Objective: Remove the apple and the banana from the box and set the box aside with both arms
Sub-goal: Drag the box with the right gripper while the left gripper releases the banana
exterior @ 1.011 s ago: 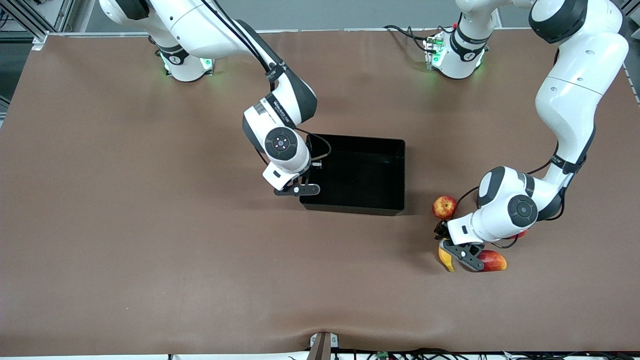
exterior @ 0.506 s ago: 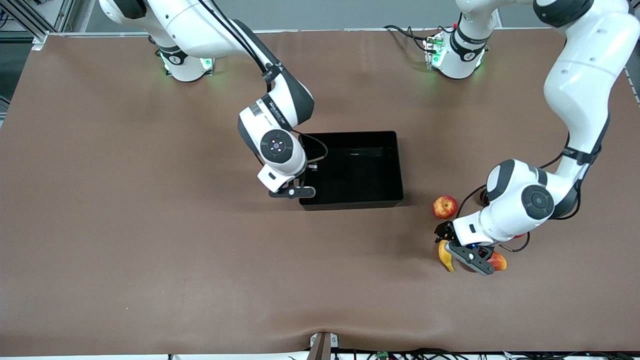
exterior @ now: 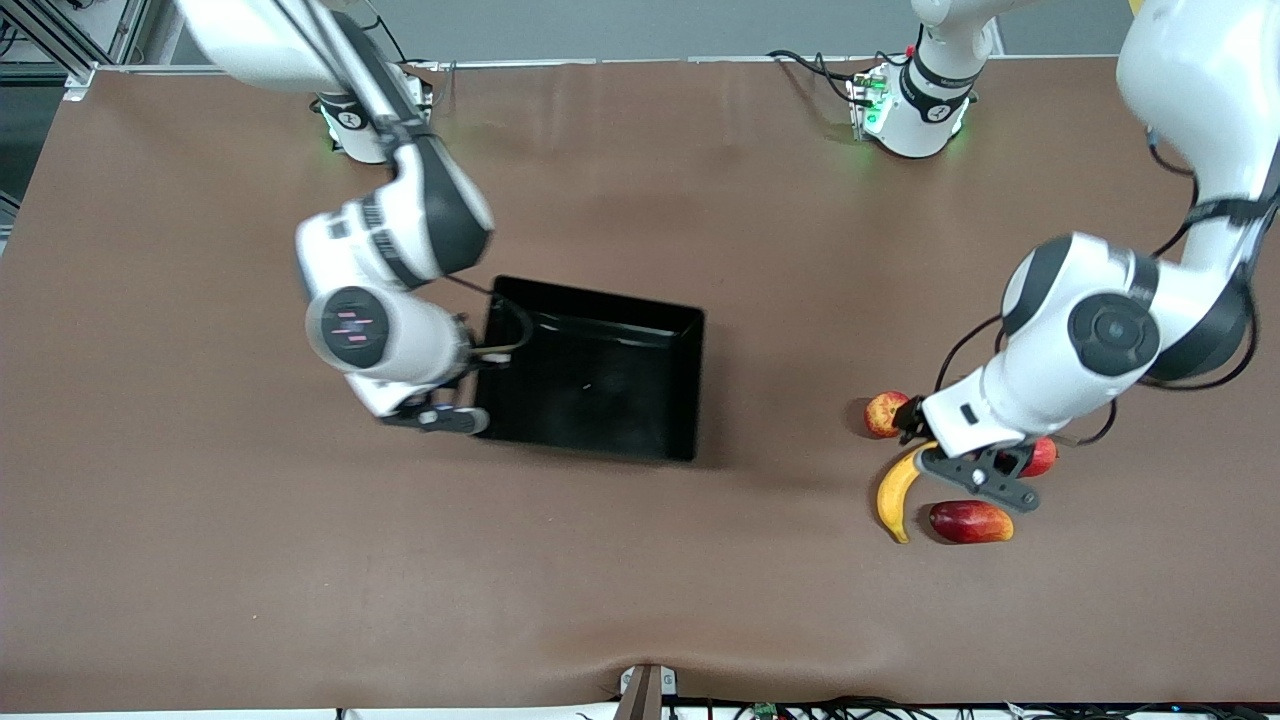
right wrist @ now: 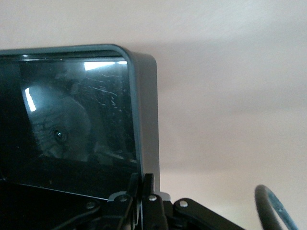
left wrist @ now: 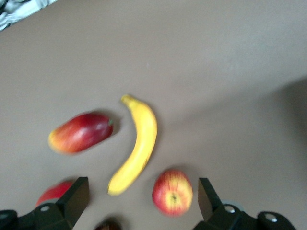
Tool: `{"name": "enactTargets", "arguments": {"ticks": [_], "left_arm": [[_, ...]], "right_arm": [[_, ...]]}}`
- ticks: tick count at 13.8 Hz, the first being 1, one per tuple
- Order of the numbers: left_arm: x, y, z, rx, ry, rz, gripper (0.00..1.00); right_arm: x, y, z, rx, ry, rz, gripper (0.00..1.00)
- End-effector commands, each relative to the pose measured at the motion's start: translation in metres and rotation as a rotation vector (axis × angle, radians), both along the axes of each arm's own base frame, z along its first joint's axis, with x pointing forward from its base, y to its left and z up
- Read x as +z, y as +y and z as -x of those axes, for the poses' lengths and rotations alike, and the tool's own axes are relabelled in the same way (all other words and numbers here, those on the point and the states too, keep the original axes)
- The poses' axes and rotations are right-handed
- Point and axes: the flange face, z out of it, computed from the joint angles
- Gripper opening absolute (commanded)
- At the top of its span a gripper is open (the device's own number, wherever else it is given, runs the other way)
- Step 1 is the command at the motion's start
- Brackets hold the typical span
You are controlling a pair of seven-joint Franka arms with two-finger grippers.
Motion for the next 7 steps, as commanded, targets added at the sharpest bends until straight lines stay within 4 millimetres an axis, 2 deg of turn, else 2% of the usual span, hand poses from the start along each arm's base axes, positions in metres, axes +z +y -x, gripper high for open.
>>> {"name": "enactTargets", "arguments": {"ticks": [1,3,5,7], "left_arm": [[0.049,-0.002,0.029,0.054,0.021,-0.052,1.0],[0.086,0.003,0.045,0.082,0.033,-0.069,1.0],[0.123,0.021,0.047,0.117,0.051,-0.088,1.0],[0.157,0.043,0.046,0.154,0.057,-0.091,1.0]], "right_arm": [[0.021,-0.076,-0.005,0.016,-0.011,-0.041,0.0],[0.009,-0.159,-0.016,0.06,0.003,-0.081,0.0],[-0.001,-0.23,-0.021,0.129,-0.001,-0.125,0.0],[-0.01,-0.289,-0.019,0.151,-0.007,-0.148,0.0]]}}
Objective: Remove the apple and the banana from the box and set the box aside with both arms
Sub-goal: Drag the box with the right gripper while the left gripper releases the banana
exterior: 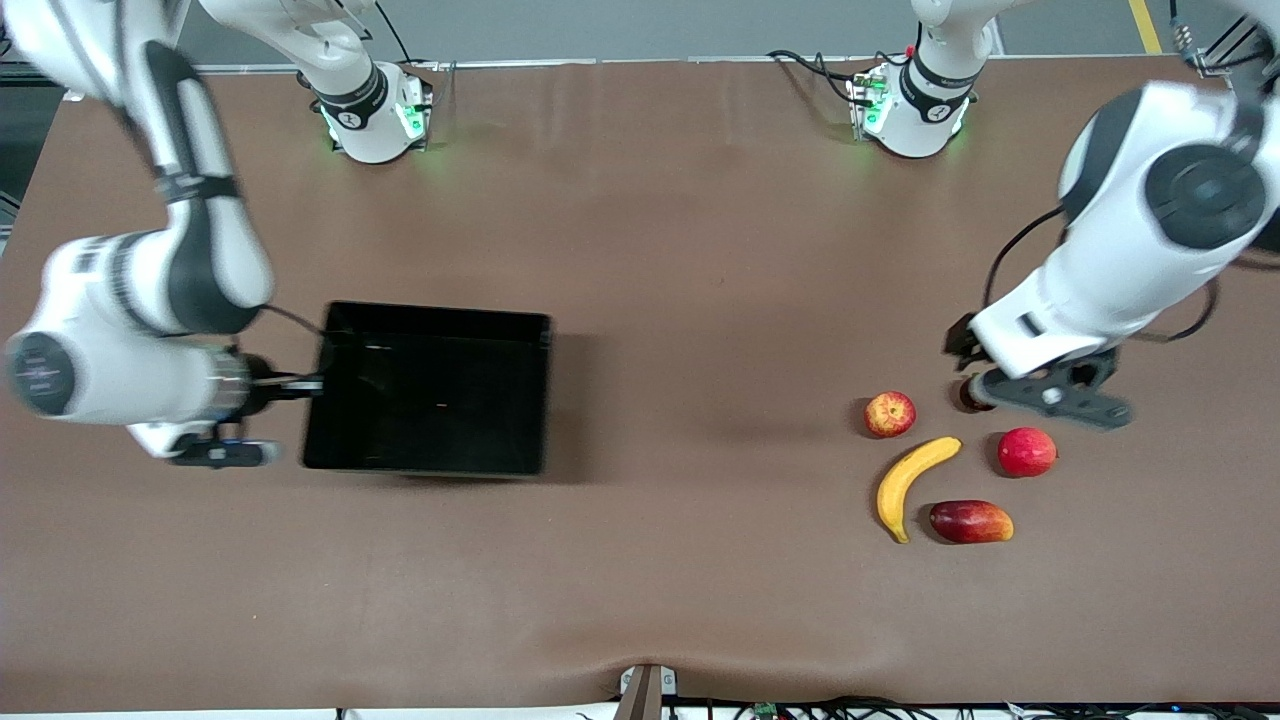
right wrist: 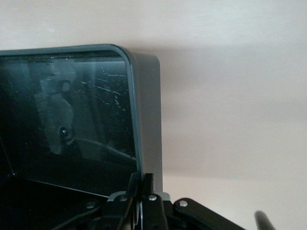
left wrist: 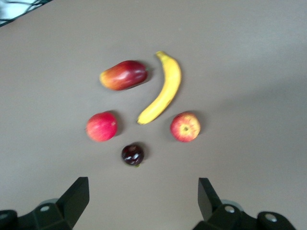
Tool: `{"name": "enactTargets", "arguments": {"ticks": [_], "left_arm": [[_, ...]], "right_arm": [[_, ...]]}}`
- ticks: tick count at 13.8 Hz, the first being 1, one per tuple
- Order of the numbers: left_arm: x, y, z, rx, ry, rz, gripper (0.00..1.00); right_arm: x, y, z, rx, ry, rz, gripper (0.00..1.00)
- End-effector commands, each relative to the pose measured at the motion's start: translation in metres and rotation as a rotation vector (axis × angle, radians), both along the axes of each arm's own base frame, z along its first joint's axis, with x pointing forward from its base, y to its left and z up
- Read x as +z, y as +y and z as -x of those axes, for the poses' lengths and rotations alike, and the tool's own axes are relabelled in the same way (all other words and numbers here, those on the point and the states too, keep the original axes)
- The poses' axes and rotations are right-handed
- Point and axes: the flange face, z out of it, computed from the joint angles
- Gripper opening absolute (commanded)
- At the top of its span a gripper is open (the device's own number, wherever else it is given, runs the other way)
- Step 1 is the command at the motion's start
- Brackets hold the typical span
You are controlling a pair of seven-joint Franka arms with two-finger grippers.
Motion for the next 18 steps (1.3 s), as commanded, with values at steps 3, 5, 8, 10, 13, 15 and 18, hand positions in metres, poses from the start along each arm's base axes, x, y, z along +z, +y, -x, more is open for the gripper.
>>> {"name": "enactTargets", "arguments": {"ticks": [3,5,8,10,13,15,18], "left_arm": [[0.046,0.043,0.009,0.077,0.036,-0.009,1.0],[0.054,0.052,0.013,0.097,0.029,-0.009,1.0],[0.071,0.047,0.023,0.102,0.013,0.006,1.0],[0.071,0.049,0.023,0.094,0.017,0.013,1.0],[0.082,0.057,0.027,0.118,0.0,0.016,1.0],[0.097,0.051,0.037,0.119,-0.022,0.021,1.0],[0.108,0.047,0.044,0.127,-0.038,0.033,1.0]], "right_arm": [[-0.016,-0.116,0.021,0.058,-0.024,-0.057,0.0],[-0.035,-0.158,0.034,0.067,-0.044,-0.053,0.0],[-0.075,-0.201,0.053,0.052,-0.113,-0.032,0.0],[-0.099,-0.225,0.063,0.069,-0.091,-0.051,0.0],[-0.104,-0.24,0.07,0.05,-0.078,-0.059,0.0],[-0.104,-0.243,0.073,0.05,-0.063,-0.07,0.27],[-0.082,-0.244,0.059,0.061,-0.066,-0.076,1.0]]}}
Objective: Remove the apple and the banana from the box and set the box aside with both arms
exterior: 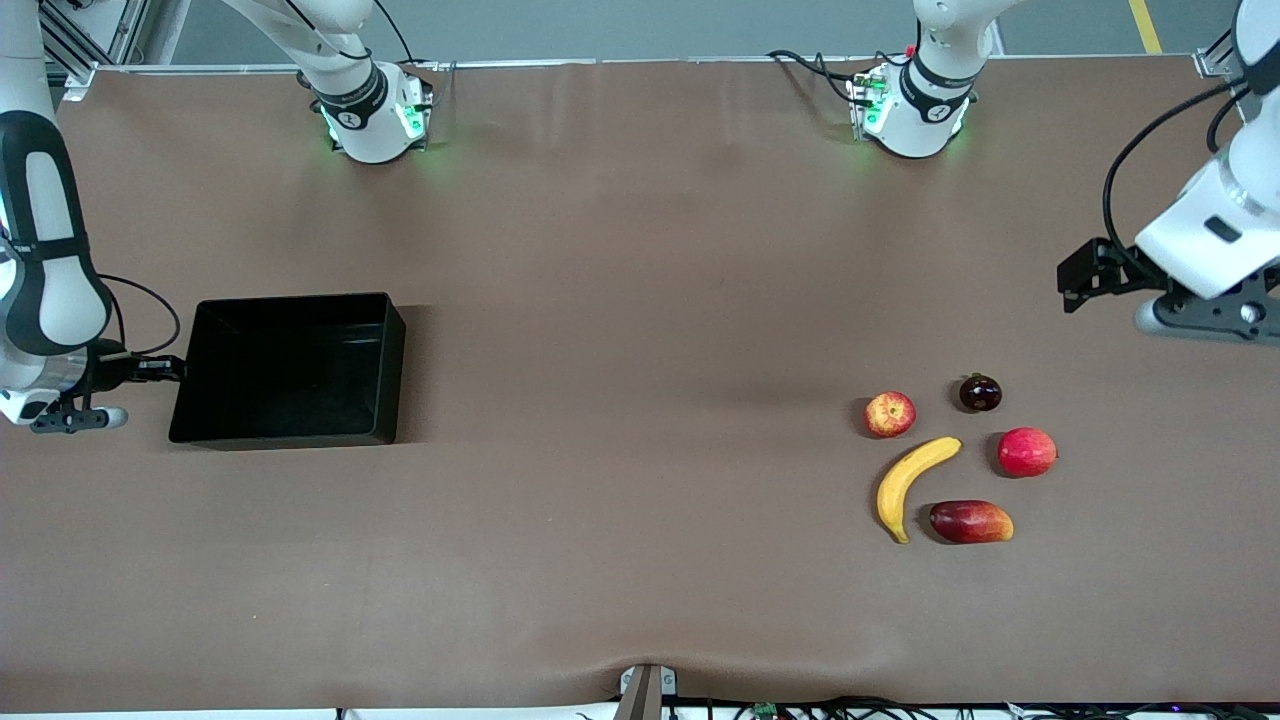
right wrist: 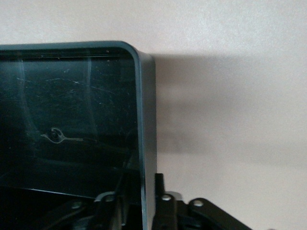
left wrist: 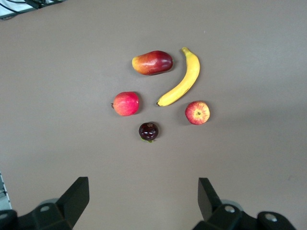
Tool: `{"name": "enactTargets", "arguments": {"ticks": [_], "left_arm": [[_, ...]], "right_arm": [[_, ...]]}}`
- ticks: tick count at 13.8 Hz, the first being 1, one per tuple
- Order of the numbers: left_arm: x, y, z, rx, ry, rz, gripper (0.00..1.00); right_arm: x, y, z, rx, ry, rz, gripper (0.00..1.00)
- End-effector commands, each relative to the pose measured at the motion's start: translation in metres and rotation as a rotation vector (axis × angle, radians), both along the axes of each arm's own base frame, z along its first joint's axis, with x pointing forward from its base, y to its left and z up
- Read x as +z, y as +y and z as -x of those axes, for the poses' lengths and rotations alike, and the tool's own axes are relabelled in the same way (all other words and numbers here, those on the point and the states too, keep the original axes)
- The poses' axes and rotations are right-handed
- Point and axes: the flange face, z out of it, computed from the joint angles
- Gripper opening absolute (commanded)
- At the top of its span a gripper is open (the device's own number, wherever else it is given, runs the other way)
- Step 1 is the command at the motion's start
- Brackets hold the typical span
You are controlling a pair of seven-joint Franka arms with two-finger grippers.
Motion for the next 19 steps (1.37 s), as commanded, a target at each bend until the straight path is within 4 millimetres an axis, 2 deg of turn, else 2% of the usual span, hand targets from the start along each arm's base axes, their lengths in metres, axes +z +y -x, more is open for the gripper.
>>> {"name": "enactTargets", "arguments": {"ticks": [1,2,3,4,6,8,10,11,12,14,15,16,17,19], "left_arm": [[0.013,-0.003,0.015,0.004,-0.005,0.01,1.0],[0.018,-0.009,0.022,0.006,-0.01,0.006,1.0],[0.012,-0.015,0.027,0.006,0.001,-0.001,1.0],[0.016,-0.013,0.034,0.022,-0.001,0.003,1.0],[0.017,-0.004,0.047,0.058,0.012,0.039,1.0],[0.017,-0.003,0.061,0.065,0.022,0.049,1.0],[0.024,-0.009,0.082,0.063,0.012,0.044,1.0],[0.026,-0.011,0.084,0.075,0.007,0.046,1.0],[0.027,-0.011,0.084,0.083,0.003,0.05,1.0],[0.027,-0.009,0.081,0.087,0.007,0.062,1.0],[0.025,-0.01,0.08,0.087,0.016,0.079,1.0],[0.023,-0.01,0.079,0.091,0.025,0.095,1.0],[0.022,-0.006,0.078,0.094,0.027,0.095,1.0],[0.022,0.003,0.076,0.115,0.026,0.095,1.0]], "right_arm": [[0.037,0.0,-0.015,0.031,-0.015,-0.019,1.0],[0.053,0.011,-0.025,0.064,-0.023,-0.028,1.0],[0.078,0.032,-0.045,0.129,-0.066,-0.026,1.0],[0.108,0.048,-0.065,0.164,-0.121,-0.003,1.0],[0.157,0.084,-0.087,0.234,-0.143,0.011,1.0],[0.208,0.092,-0.099,0.276,-0.202,0.06,1.0],[0.228,0.103,-0.102,0.288,-0.234,0.045,1.0],[0.241,0.11,-0.1,0.296,-0.251,0.045,1.0],[0.266,0.121,-0.093,0.303,-0.279,0.053,1.0],[0.301,0.137,-0.069,0.239,-0.241,0.05,1.0],[0.329,0.16,-0.057,0.207,-0.255,0.066,1.0],[0.343,0.181,-0.045,0.181,-0.239,0.078,1.0],[0.359,0.188,-0.028,0.156,-0.229,0.082,1.0],[0.369,0.206,0.001,0.141,-0.211,0.085,1.0]]}}
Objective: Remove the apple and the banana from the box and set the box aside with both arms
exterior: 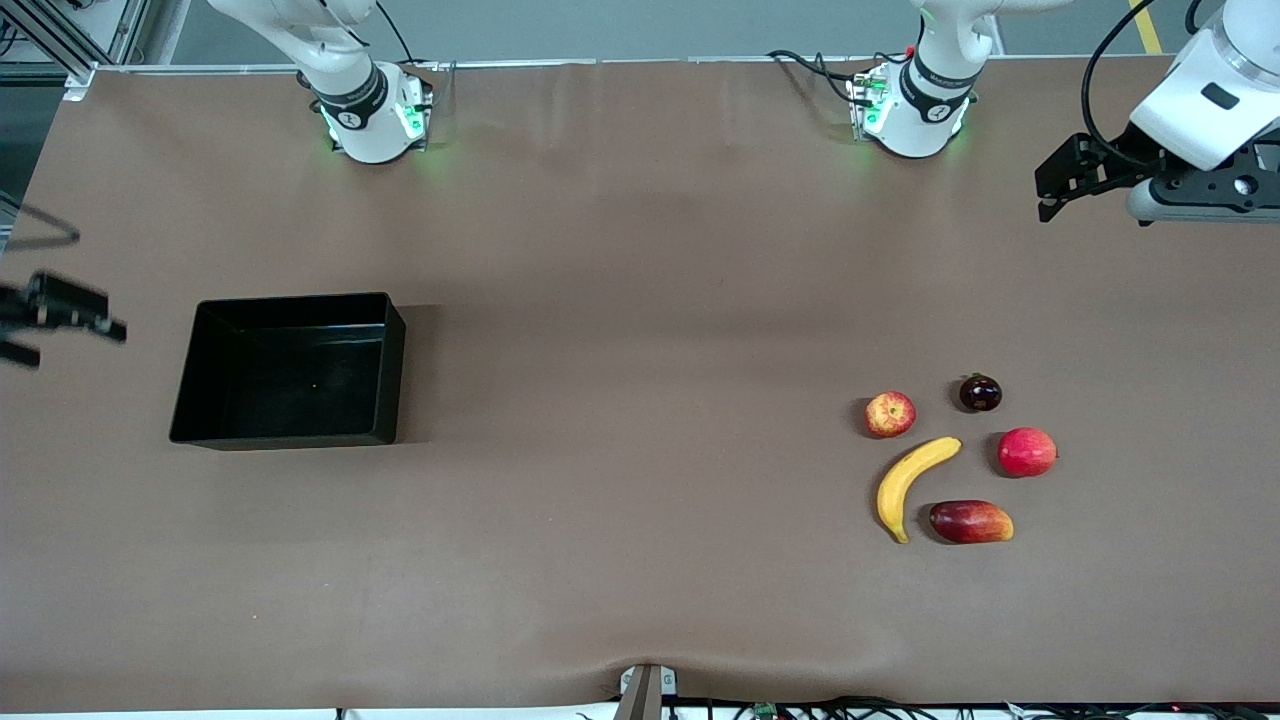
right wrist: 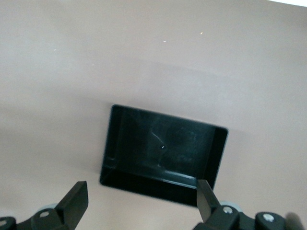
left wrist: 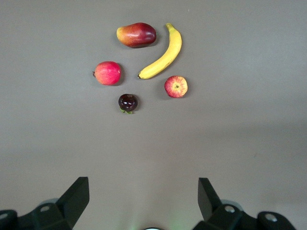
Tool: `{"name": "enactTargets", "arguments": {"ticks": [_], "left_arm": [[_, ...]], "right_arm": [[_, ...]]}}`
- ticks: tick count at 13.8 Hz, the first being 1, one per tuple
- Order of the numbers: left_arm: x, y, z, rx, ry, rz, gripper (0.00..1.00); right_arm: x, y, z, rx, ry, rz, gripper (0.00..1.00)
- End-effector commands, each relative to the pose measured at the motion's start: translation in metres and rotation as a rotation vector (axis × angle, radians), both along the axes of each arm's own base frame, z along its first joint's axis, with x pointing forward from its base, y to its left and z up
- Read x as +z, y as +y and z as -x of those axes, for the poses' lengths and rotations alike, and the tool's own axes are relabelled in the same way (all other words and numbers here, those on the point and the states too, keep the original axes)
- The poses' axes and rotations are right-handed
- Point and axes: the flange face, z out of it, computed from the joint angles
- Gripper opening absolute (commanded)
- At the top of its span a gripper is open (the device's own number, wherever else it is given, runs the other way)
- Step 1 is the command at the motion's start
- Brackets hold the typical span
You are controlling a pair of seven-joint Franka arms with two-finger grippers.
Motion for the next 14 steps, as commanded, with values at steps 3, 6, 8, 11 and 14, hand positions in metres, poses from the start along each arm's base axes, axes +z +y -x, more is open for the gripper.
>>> {"name": "enactTargets", "arguments": {"ticks": [3,6,8,11,14], "left_arm": [[-0.004,0.014,0.002,0.042,0.024,0.012,1.0],[-0.005,0.038,-0.001,0.085,0.03,0.016,1.0],[-0.007,0.043,-0.004,0.074,0.034,0.017,1.0],[0.0,0.045,-0.006,0.077,0.017,0.015,1.0],[0.005,0.052,-0.017,0.093,0.005,0.025,1.0]], "right_arm": [[0.016,0.022,0.076,-0.114,0.03,0.024,1.0],[0.023,0.022,0.092,-0.176,0.08,0.03,1.0],[0.034,0.01,0.089,-0.222,0.05,0.025,1.0],[0.04,0.017,0.083,-0.215,0.012,0.025,1.0],[0.039,0.017,0.083,-0.213,0.02,0.024,1.0]]}}
